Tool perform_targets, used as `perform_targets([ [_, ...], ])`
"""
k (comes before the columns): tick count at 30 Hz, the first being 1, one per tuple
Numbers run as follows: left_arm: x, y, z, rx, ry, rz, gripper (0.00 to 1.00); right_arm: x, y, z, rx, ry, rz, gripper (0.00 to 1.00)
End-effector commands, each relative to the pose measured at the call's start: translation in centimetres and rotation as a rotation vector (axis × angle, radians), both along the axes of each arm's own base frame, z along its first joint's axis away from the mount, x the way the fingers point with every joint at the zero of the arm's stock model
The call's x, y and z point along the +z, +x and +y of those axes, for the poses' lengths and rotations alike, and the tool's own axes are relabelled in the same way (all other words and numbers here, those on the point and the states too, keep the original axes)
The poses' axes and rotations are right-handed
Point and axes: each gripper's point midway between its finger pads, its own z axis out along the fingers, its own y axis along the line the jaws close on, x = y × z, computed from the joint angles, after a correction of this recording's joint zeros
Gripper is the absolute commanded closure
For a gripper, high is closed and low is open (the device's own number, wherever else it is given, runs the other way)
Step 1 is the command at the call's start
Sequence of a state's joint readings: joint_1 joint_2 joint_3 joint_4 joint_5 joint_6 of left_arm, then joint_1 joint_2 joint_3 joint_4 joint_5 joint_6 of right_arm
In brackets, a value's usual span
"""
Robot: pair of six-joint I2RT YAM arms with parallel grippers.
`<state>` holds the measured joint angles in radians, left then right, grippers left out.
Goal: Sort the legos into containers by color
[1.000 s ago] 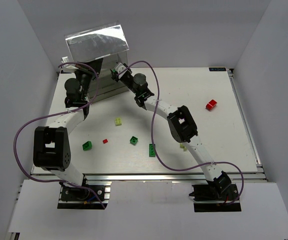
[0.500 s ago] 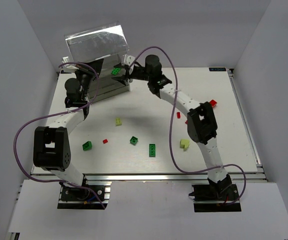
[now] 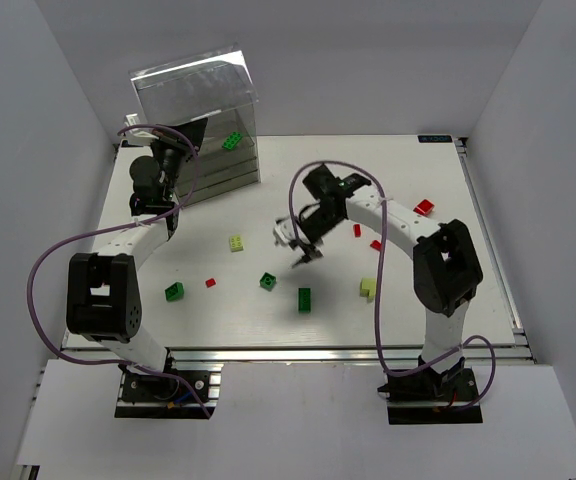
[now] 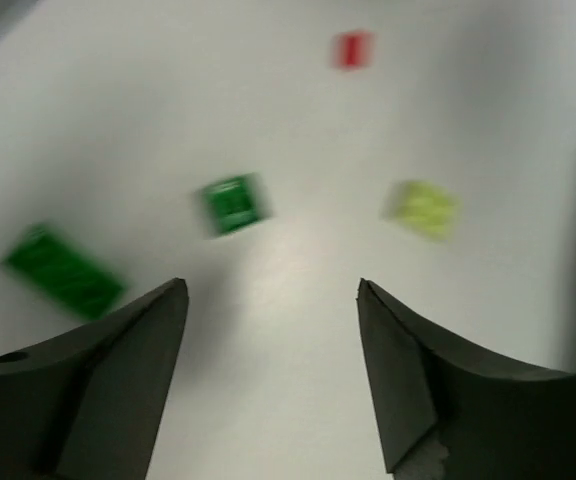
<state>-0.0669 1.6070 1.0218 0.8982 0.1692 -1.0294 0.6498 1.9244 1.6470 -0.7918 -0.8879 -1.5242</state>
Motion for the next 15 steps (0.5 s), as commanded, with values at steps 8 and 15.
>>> perform_targets([
  [8, 2.2, -1.6, 0.5, 0.012, 0.003, -0.057, 0.77, -7.3, -8.7, -9.7, 0.555, -0.244, -0.242, 0.3],
  [15, 2.2, -1.6, 0.4, 0.01, 0.01, -0.052, 0.77, -8.9, -8.0, -7.0, 0.536, -0.261, -0.306, 0.11],
])
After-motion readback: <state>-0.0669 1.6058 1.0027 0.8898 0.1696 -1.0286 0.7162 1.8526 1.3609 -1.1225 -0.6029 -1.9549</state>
